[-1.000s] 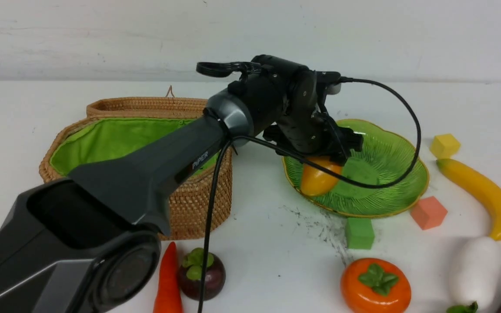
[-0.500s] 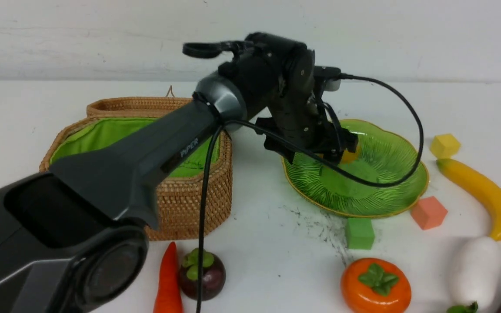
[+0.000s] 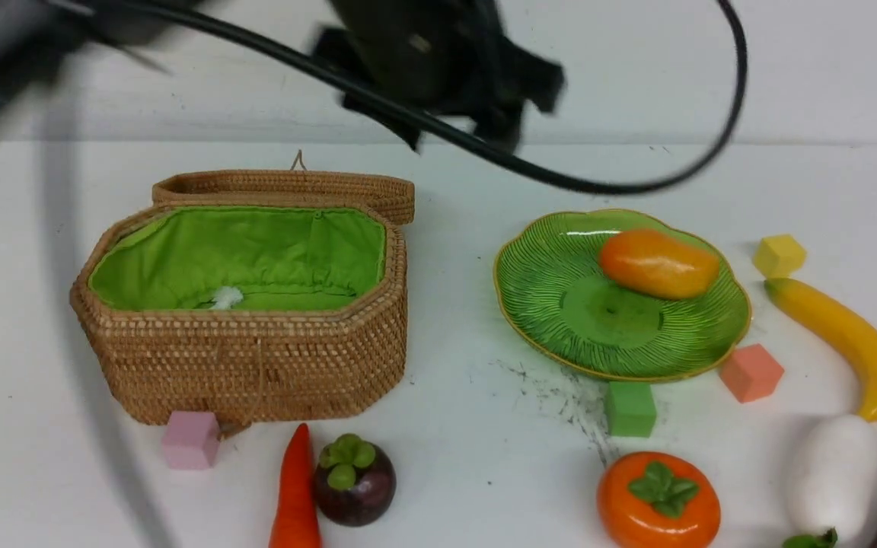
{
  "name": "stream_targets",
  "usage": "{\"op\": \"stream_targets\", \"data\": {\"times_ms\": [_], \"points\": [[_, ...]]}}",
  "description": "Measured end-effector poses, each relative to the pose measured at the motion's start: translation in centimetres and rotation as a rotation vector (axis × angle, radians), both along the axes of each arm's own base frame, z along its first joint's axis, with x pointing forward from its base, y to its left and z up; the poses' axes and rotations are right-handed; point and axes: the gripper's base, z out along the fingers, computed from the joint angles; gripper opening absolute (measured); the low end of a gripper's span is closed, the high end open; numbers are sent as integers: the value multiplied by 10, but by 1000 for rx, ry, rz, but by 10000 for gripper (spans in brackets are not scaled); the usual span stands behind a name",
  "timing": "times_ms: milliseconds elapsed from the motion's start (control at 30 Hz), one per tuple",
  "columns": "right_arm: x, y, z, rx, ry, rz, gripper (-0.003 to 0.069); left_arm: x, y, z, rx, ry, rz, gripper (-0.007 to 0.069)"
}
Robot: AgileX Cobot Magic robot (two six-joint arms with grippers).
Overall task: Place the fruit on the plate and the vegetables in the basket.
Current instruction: Use the left arm to grab a carrot and put it into the left basket
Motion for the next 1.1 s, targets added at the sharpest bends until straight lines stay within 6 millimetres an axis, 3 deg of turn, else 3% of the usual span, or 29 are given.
{"op": "stream_targets", "data": {"times_ms": [33, 67, 133, 167, 233, 333, 500, 533, 700, 867, 1100], "points": [[0, 0, 0, 0, 0, 0, 245, -3, 2, 2, 1, -3, 1, 573], [0, 0, 0, 0, 0, 0, 245, -29, 23, 14, -3, -20, 12, 571], [0, 0, 0, 0, 0, 0, 245, -44, 36, 10, 10, 1, 23, 571], [0, 0, 0, 0, 0, 0, 245, -61, 49, 8, 8, 19, 41, 571], [0, 0, 0, 0, 0, 0, 245, -78, 63, -11, 29, 78, 77, 571], [0, 0, 0, 0, 0, 0, 245, -98, 78, -64, 41, 215, 201, 571], [0, 0, 0, 0, 0, 0, 245, -103, 82, -161, 20, 349, 391, 571], [0, 0, 0, 0, 0, 0, 245, -102, 81, -162, 16, 349, 394, 571], [0, 0, 0, 0, 0, 0, 245, -94, 75, -218, 107, 431, 400, 571], [0, 0, 0, 0, 0, 0, 245, -79, 59, -255, 105, 474, 381, 571], [0, 0, 0, 0, 0, 0, 245, -76, 51, -282, 132, 552, 364, 560]]}}
